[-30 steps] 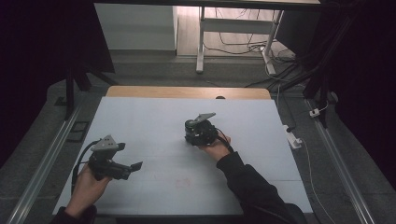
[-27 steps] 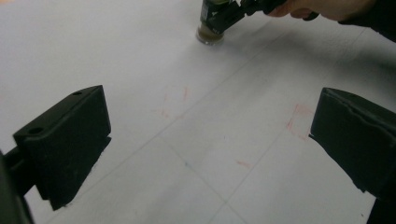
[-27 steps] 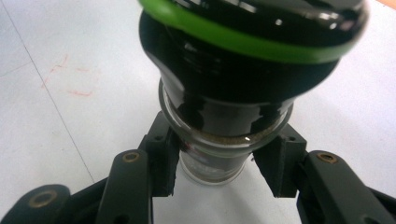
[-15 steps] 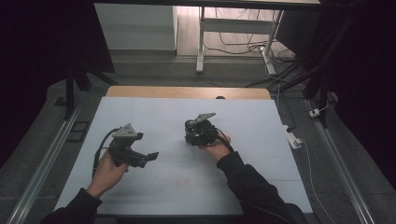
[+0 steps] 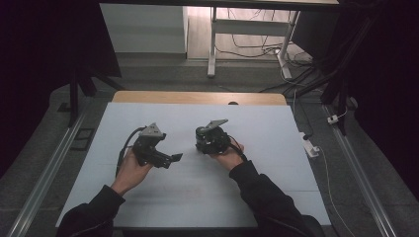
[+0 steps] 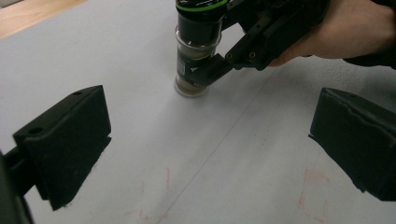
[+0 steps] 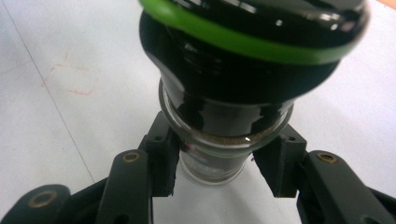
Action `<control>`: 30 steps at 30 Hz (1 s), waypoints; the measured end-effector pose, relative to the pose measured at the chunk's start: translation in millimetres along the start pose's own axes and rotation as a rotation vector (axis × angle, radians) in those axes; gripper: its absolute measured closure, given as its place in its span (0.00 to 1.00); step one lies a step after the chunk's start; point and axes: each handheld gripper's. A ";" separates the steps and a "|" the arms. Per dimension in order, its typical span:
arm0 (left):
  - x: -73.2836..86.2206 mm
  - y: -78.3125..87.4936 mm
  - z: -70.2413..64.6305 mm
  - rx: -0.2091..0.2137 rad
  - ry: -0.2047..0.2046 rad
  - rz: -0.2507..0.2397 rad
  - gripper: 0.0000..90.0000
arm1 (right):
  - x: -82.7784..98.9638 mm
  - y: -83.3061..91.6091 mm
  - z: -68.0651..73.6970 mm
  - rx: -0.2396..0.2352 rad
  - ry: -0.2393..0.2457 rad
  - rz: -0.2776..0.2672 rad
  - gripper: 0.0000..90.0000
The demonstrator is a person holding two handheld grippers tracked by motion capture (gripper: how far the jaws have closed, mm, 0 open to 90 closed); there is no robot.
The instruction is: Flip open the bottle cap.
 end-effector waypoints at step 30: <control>-26.0 -49.1 17.4 0.041 -0.069 0.034 0.39 | 1.0 -0.3 -0.4 -0.004 -0.003 -0.011 0.59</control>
Point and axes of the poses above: each handheld gripper's, and its own axes: y roughly backward along the jaws, x roughly out of its underside, z roughly to its left, and after that the axes turned 1 degree about -x, right-handed
